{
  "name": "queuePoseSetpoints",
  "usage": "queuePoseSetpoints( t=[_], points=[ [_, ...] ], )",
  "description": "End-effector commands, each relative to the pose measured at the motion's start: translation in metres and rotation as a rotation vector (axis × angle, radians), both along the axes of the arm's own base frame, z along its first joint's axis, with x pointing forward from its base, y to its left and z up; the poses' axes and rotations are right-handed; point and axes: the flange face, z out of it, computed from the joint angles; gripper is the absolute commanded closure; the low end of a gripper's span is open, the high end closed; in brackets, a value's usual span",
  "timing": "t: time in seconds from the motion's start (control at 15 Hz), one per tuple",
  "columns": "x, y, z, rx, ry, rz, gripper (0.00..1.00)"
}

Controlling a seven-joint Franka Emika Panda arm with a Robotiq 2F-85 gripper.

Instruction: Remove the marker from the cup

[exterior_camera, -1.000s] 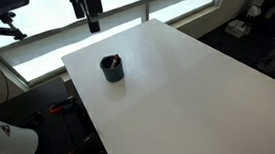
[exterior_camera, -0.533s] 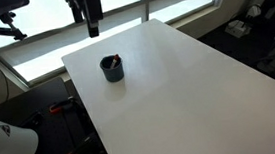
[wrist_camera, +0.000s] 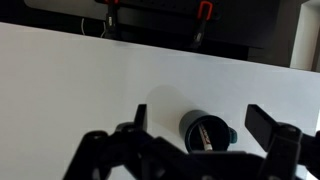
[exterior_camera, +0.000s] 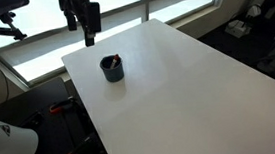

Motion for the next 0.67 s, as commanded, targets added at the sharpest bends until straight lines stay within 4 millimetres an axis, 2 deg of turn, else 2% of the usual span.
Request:
queuePoseSetpoints(
  t=[0.0,0.27,0.6],
  points=[
    [0.016,0.002,-0.008,0.012,-0.044,0.032,0.00],
    [0.040,0.011,-0.020,-0.004,-0.116,0.028,0.00],
    [0.053,0.035,-0.038,-0.011,-0.044,0.041,0.00]
  ],
)
